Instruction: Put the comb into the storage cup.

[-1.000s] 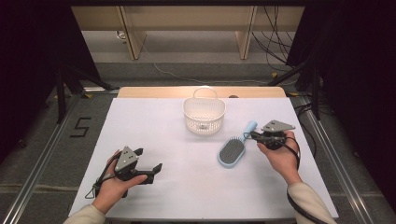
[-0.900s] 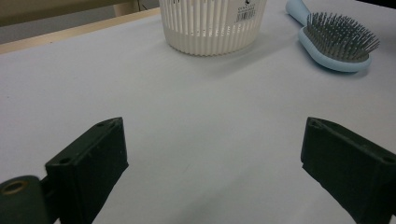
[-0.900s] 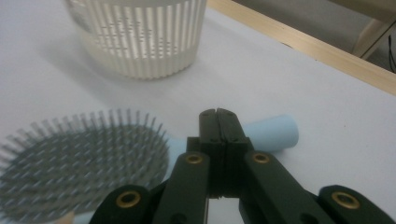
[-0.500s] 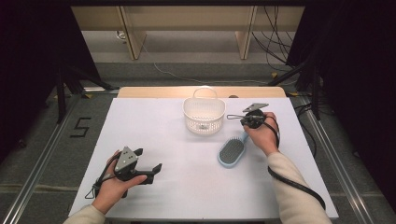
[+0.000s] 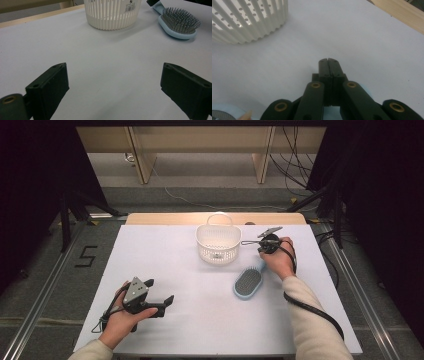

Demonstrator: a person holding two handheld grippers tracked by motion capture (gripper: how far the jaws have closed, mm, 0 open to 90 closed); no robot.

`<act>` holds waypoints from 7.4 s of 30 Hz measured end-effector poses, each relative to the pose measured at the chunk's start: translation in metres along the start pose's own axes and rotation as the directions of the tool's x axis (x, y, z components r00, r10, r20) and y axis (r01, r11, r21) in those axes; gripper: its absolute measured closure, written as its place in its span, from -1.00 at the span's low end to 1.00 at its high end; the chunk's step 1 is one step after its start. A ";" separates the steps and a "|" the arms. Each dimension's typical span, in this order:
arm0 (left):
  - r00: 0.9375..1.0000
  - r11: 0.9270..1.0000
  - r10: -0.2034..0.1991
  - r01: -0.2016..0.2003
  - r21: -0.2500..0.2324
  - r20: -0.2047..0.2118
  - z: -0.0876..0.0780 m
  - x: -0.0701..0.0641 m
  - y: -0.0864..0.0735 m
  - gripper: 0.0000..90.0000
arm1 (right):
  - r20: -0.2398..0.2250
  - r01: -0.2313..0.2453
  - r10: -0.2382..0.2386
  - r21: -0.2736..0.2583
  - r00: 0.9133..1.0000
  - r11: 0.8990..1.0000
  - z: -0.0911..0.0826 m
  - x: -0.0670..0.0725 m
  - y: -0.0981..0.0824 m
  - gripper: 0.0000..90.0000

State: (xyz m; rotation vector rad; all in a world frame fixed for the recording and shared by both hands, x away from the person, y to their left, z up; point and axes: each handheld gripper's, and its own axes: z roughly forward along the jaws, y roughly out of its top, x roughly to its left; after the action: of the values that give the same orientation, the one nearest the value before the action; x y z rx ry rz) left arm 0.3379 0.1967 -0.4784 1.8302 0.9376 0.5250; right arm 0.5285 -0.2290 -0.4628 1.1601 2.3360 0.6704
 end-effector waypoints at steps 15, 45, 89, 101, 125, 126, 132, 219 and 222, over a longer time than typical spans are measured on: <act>1.000 1.000 -0.005 0.005 -0.003 0.002 0.000 0.000 0.000 -0.82 | -0.002 0.002 -0.002 0.094 1.000 0.996 0.002 0.002 -0.009 1.00; 1.000 1.000 -0.010 0.010 -0.005 -0.006 0.000 0.000 0.000 -0.79 | -0.021 -0.062 0.069 0.216 0.997 0.974 -0.052 0.011 -0.064 1.00; 1.000 1.000 -0.006 0.006 -0.006 -0.007 -0.001 0.000 0.001 -0.78 | -0.137 0.008 0.032 0.281 0.990 0.960 -0.092 0.047 -0.099 1.00; 1.000 1.000 -0.006 0.006 -0.007 -0.008 -0.001 0.000 0.001 -0.78 | -0.154 0.007 0.040 0.297 0.987 0.955 -0.094 0.053 -0.100 1.00; 1.000 1.000 -0.008 0.008 -0.007 -0.007 -0.001 0.000 0.001 -0.78 | -0.190 0.041 0.020 0.315 0.982 0.948 -0.099 0.066 -0.101 1.00; 1.000 1.000 -0.009 0.009 -0.008 -0.007 -0.001 0.000 0.001 -0.78 | -0.190 0.041 0.020 0.315 0.982 0.948 -0.099 0.066 -0.101 1.00; 1.000 1.000 -0.009 0.009 -0.008 -0.007 -0.001 0.000 0.001 -0.78 | -0.187 0.047 0.013 0.314 0.982 0.948 -0.099 0.068 -0.101 1.00; 1.000 1.000 -0.010 0.010 -0.004 -0.005 0.000 0.002 0.001 -0.75 | -0.223 -0.013 0.020 0.031 0.975 0.999 -0.125 0.052 -0.079 -0.29; 1.000 1.000 -0.007 0.007 -0.003 -0.004 0.000 0.002 0.001 -0.74 | -0.239 -0.024 0.043 0.082 0.970 0.996 -0.119 0.056 -0.076 -0.26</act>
State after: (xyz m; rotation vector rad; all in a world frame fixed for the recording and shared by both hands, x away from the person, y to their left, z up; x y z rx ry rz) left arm 0.3392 0.1978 -0.4779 1.8231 0.9451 0.5252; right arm 0.3828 -0.2503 -0.4243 1.2141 2.5698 0.7768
